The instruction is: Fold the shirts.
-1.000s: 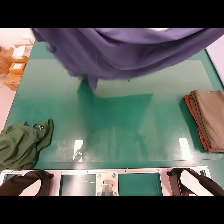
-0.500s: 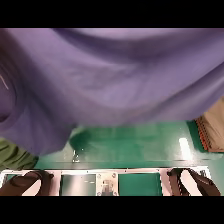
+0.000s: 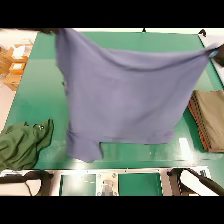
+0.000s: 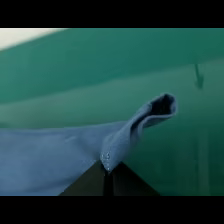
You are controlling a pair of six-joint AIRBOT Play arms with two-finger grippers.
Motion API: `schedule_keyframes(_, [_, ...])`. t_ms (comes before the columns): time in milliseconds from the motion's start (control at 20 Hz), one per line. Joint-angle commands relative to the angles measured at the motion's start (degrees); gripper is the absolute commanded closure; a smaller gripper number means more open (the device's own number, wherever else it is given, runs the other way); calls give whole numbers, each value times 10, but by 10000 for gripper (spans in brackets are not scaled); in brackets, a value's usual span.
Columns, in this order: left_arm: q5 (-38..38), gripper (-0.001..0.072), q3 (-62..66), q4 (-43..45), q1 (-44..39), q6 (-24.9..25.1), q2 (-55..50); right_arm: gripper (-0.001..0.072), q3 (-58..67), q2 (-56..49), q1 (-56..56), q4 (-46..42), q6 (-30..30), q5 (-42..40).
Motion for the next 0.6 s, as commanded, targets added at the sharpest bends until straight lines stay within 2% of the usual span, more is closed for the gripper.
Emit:
schedule_keyframes(0, [61,681,-5,-94,0,28,-143,698,-29,-144,37,3,-17,-77])
schedule_keyframes(200, [78,679,-5,-116,0,28,-208,697,27,-275,61,18,-15,-99])
schedule_keyframes(250, [76,522,-5,-116,0,28,-209,696,40,-285,61,19,-15,-97])
schedule_keyframes(300, [64,188,-2,-117,3,26,-207,668,49,-285,57,17,-15,-92])
schedule_keyframes(350, [30,78,9,-117,10,15,-207,509,63,-285,52,16,-15,-69])
schedule_keyframes(400, [-15,77,24,-117,23,5,-207,387,81,-283,40,16,-15,-26])
schedule_keyframes(550, [-198,77,88,-117,86,-24,-207,377,108,-269,-15,16,-3,95])
